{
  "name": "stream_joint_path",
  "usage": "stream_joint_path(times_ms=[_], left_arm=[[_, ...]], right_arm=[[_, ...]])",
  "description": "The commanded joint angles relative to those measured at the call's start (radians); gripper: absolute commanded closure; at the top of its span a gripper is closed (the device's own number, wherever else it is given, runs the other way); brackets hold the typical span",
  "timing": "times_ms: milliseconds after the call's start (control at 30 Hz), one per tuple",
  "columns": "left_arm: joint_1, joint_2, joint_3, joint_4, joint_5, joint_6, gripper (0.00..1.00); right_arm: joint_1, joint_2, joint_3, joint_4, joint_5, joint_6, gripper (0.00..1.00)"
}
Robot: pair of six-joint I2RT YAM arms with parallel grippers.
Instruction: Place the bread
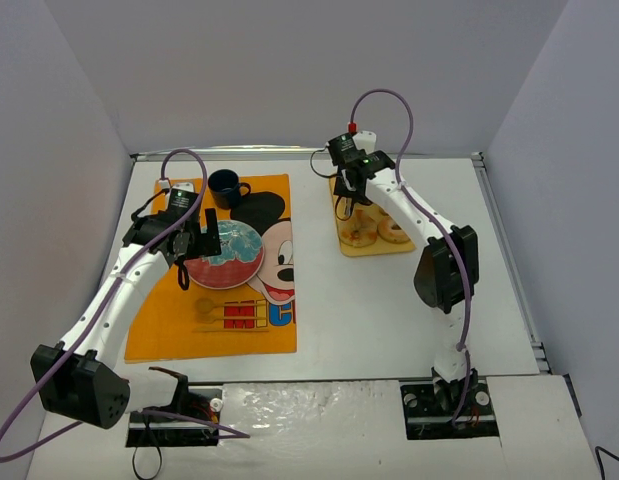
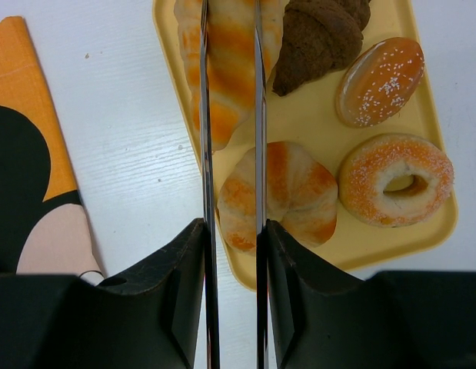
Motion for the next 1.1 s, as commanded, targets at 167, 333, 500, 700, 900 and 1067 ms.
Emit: stream_joint_path(times_ms=[167,333,500,700,900,1067], left_arm=[[0.007,-0.037,0.031,0.006,-0.025,0.000,0.03],[0.007,-0.037,0.040,0.002,-0.028,-0.003,0.03],[0.007,-0.039,0.044,-0.005,-0.039,-0.011,0.03],[0.007,-0.050,0.050,-0.018,-0.083,-0.038,0.03],[0.007,-0.062,0.064,-0.021,-0.122,-0.062,0.03],[0.008,-0.069,0.074,-0.029,-0.156,-0.079,0.03]], right_arm=[[0.081,-0.165,-0.020,0.013,-0.042,-0.019,1.00],[0.154,-0.215,-0.032,0.008,-0.088,-0.026,1.00],[0.215,-0.255,-0.062,0.006,-0.145,-0.017,1.00],[0.295,-0.280,-0.098,0.006,-0.171,-0.013,1.00],[0.389,-0.251,-0.101,0.006,-0.171,-0.015,1.00],[0.462,-0.187,-0.071,0.008,-0.171,-0.015,1.00]])
